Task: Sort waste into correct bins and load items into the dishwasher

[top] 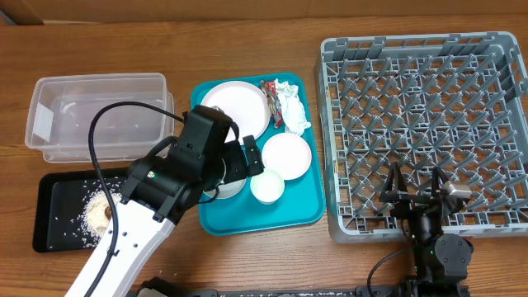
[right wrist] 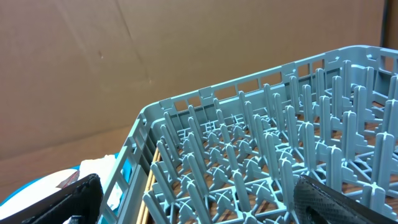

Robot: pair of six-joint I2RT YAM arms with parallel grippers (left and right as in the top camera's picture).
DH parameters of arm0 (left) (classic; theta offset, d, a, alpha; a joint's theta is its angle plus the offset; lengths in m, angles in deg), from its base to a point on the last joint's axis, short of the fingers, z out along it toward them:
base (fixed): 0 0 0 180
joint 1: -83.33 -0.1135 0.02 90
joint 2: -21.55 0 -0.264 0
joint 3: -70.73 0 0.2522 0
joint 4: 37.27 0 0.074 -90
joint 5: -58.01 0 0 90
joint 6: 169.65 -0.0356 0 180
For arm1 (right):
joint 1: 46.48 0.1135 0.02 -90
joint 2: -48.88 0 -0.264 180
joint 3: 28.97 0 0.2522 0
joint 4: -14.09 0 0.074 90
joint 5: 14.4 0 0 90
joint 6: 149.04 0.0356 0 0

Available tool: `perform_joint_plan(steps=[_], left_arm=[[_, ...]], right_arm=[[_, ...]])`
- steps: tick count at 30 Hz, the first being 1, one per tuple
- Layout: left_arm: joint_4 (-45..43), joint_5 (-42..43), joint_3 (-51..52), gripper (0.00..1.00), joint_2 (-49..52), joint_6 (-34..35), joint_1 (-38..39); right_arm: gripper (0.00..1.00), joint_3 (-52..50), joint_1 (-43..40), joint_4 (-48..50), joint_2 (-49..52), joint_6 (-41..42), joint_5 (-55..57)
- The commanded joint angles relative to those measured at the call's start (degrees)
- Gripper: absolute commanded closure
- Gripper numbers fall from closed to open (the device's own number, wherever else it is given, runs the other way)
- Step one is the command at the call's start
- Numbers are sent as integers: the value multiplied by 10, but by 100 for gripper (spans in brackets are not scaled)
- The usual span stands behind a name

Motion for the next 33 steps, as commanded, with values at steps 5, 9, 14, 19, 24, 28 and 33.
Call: perform_joint_plan(steps=[5,9,14,19,24,28,33], left_arm=[[-3,69,-10,0,3,32,1],[-2,63,-10,0,3,29,2],[-1,57,-10,1,5,29,2],[0,48,-10,9,18,29,2],[0,48,-10,10,38,29,2],[-1,48,-10,8,63,29,2],[-19,48,-10,7,87,0,2]], right_arm=[[0,-6,-2,3,-5,-2,-3],[0,-6,-2,3,-5,-2,-3],[0,-6,-2,3,-5,-2,-3],[0,-6,-2,3,-5,-2,-3],[0,-6,-2,3,-5,-2,-3],[0,-6,-2,3,-5,-2,-3],[0,-6,-2,3,-5,-2,-3]])
